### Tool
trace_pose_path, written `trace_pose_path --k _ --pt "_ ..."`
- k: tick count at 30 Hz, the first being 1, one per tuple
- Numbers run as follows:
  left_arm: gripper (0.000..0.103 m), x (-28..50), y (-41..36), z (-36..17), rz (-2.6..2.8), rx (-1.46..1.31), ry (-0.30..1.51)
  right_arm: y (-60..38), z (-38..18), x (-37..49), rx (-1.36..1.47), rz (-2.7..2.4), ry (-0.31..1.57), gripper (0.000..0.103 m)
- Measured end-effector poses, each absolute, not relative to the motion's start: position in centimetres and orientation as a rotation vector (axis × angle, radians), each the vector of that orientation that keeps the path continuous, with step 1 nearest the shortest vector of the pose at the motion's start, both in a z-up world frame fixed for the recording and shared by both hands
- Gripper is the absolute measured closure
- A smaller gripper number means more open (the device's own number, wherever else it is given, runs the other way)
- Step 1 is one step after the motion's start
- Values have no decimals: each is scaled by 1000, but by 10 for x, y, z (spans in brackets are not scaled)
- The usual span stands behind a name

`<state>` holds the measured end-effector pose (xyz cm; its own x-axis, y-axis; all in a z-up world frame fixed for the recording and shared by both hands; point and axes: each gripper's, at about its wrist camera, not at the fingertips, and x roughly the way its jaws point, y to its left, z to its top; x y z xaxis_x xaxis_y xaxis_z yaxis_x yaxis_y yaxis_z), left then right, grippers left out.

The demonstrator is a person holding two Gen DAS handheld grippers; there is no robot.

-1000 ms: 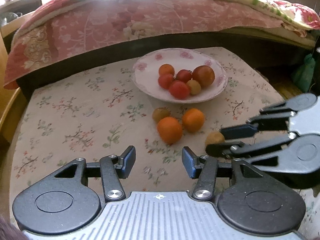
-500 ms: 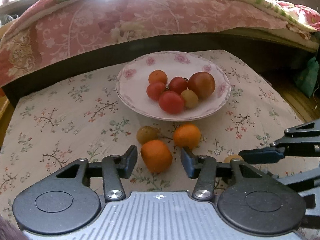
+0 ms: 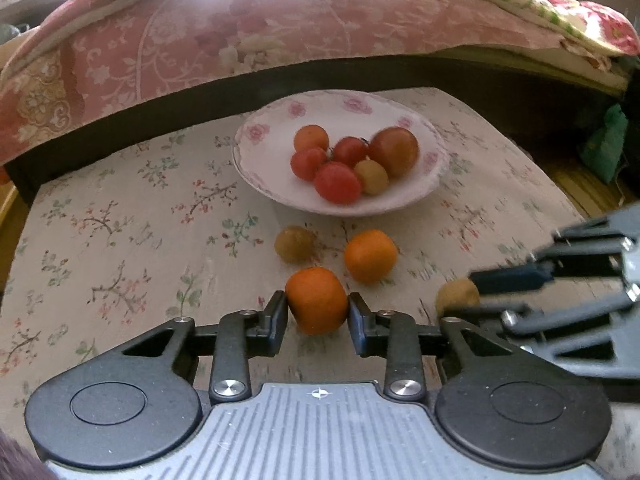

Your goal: Organize fruits

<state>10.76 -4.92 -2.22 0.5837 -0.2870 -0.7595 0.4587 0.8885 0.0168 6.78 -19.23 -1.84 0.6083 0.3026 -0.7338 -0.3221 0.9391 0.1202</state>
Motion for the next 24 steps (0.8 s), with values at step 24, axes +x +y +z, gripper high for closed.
trace_pose_path --k 24 --pt "48 26 -51 -31 -518 325 877 -190 -25 2 -94 289 903 68"
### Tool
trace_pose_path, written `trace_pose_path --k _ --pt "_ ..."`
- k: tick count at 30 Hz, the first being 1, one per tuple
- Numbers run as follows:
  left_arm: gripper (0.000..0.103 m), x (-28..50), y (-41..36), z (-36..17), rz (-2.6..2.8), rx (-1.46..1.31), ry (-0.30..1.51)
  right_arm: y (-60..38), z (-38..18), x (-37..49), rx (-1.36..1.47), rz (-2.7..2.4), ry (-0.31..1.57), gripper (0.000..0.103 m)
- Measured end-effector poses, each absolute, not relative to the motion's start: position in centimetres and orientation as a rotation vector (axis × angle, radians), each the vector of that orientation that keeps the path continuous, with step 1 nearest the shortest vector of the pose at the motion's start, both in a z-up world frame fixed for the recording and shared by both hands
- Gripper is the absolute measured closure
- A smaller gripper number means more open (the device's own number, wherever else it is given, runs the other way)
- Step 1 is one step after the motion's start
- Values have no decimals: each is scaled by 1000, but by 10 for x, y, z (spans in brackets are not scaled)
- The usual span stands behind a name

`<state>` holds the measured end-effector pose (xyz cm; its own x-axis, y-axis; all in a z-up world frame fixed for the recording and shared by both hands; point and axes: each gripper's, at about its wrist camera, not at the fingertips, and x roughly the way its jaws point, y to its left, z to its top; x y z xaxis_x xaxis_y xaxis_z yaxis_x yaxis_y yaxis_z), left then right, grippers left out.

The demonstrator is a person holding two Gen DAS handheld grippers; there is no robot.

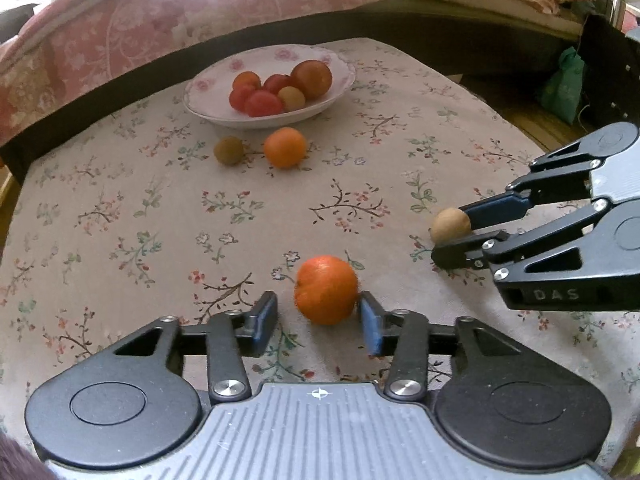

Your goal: Organize fruits

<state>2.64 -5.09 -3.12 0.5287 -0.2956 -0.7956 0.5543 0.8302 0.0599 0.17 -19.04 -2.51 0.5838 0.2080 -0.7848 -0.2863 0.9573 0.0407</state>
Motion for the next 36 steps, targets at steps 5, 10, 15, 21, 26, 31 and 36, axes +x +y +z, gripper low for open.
trace_pose_path --k 5,10,15,21,26,31,36 --pt "41 21 -49 -31 -522 333 874 -194 -26 2 -82 284 899 62" --pt "40 18 -49 -31 -534 350 859 -194 -24 2 -70 291 904 61" --pt "38 18 -57 -30 -553 377 829 -192 -24 -1 -70 299 920 61" --pt "38 17 -67 -34 -576 406 836 -195 -25 -4 -62 292 926 61" --pt "37 16 -66 -35 -576 398 840 -197 -24 -1 -44 287 918 61" --pt "40 17 -67 -35 -579 392 843 -198 -25 2 -37 287 911 61" --pt "45 17 -69 -35 -591 391 848 -195 -25 1 -63 294 905 62"
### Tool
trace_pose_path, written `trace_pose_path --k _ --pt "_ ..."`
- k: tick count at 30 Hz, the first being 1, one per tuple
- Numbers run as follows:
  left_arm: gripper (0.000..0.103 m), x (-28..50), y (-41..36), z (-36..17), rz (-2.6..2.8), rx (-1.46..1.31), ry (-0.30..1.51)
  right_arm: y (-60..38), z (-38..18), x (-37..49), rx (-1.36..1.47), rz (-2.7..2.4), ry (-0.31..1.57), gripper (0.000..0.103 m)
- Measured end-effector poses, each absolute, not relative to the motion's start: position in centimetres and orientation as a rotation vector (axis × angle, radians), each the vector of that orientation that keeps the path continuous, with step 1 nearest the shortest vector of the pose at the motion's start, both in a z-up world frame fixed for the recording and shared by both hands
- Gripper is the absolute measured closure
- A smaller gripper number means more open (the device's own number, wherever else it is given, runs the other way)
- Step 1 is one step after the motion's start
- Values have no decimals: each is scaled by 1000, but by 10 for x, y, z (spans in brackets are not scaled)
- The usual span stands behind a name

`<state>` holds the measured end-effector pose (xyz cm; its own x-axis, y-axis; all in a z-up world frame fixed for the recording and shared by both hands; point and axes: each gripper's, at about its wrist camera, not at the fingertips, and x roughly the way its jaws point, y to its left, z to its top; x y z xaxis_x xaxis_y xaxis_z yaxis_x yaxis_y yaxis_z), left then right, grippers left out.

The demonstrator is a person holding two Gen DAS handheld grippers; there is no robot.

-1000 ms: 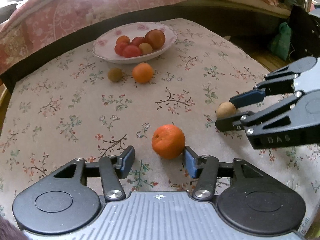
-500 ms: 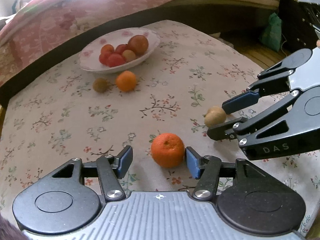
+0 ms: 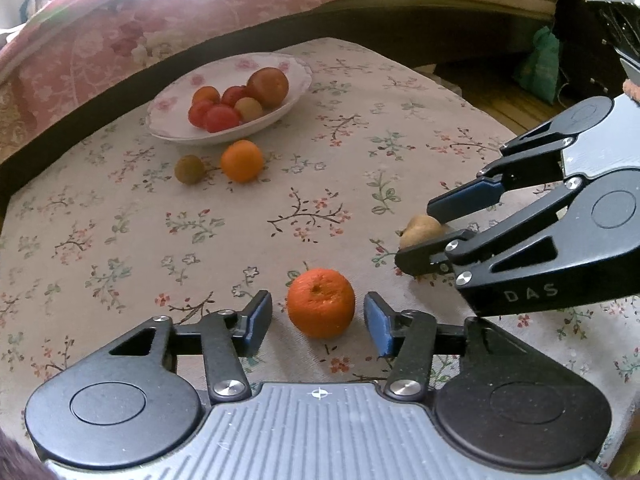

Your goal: Organize fruits

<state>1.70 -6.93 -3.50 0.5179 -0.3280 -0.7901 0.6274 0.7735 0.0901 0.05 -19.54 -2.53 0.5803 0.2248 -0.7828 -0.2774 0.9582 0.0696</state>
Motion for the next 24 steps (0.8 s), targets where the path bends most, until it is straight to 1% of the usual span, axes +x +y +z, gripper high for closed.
trace_pose_path --k 1,3,8,19,24 --pt "47 17 -70 -35 -595 391 848 -195 -25 1 -64 295 905 63" --pt "51 17 -70 -35 -603 381 856 -193 -25 1 -73 307 906 72" --pt "60 20 -69 -34 -604 368 868 -184 -23 1 -116 313 906 72" --pt "60 25 -66 -34 -582 341 885 -187 -21 9 -84 313 911 73" --pt "59 25 -67 -37 -578 354 879 -184 -22 12 -90 310 916 72"
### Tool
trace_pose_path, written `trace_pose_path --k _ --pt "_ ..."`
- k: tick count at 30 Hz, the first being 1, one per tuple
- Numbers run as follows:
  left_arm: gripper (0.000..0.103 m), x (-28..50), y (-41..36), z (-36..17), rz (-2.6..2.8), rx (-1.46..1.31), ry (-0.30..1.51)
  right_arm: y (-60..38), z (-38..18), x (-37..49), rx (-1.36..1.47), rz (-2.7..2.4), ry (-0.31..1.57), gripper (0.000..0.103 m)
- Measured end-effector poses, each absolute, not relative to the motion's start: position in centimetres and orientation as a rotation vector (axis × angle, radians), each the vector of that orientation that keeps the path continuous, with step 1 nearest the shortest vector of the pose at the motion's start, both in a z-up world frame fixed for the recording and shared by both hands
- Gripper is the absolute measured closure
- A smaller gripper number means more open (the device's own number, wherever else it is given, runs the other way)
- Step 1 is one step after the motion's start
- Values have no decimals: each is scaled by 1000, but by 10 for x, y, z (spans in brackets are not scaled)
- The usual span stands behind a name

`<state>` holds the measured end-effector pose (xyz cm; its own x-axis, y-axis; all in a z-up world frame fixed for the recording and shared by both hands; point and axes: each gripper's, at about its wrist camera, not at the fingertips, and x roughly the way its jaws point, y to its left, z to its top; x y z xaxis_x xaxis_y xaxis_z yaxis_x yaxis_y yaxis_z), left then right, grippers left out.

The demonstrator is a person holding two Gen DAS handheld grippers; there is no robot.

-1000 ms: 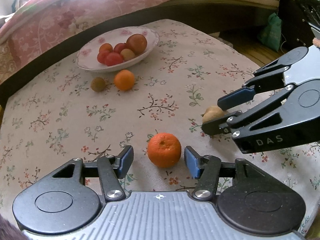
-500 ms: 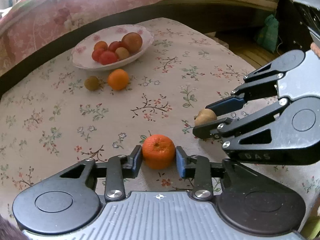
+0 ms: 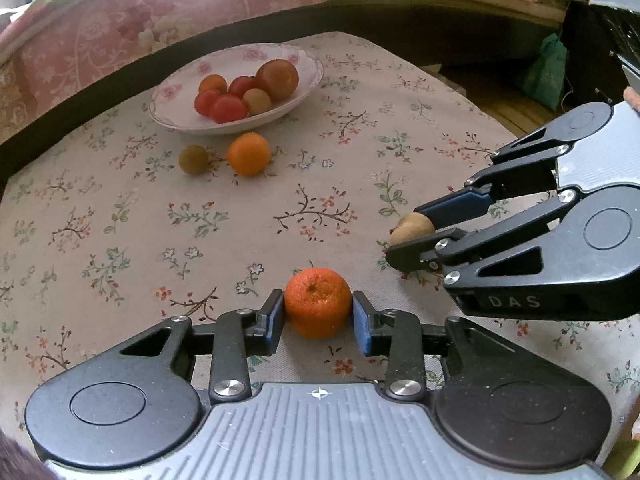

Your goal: Organize fruits

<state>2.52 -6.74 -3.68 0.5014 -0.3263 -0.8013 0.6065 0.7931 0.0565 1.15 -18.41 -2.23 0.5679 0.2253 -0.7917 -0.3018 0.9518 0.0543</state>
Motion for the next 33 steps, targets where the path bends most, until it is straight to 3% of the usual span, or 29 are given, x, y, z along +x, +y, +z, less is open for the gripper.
trace_pose_path --k 33 --pt "61 47 -65 -10 -512 265 774 -192 4 25 -37 263 816 72"
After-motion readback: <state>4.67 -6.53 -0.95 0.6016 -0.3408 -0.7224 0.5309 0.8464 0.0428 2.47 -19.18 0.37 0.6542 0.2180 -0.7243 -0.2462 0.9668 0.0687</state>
